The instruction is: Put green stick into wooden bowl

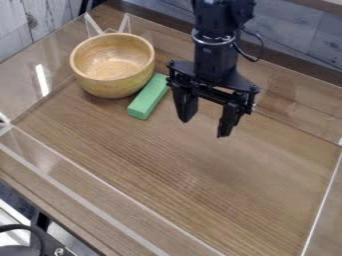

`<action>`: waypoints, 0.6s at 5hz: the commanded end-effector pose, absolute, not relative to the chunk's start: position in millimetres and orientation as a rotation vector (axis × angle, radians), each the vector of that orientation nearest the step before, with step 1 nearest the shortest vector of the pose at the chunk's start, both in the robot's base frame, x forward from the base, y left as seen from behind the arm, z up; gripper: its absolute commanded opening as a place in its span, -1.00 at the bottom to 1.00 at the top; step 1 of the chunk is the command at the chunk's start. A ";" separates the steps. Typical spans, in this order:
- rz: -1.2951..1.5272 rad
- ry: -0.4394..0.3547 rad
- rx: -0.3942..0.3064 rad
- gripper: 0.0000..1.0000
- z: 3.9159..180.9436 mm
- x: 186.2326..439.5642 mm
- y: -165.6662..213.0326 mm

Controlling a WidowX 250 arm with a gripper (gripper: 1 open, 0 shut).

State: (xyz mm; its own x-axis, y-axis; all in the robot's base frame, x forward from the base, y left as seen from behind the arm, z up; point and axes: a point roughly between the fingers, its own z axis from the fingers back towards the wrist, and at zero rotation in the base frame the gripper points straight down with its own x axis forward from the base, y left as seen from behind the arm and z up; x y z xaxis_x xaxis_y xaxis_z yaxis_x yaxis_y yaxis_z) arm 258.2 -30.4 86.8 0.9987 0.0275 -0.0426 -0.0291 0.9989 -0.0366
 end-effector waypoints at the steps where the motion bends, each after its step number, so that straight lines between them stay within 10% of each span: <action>1: 0.038 -0.026 -0.045 1.00 101.7 264.7 -32.0; 3: 0.039 -0.043 -0.045 1.00 101.8 264.5 -34.9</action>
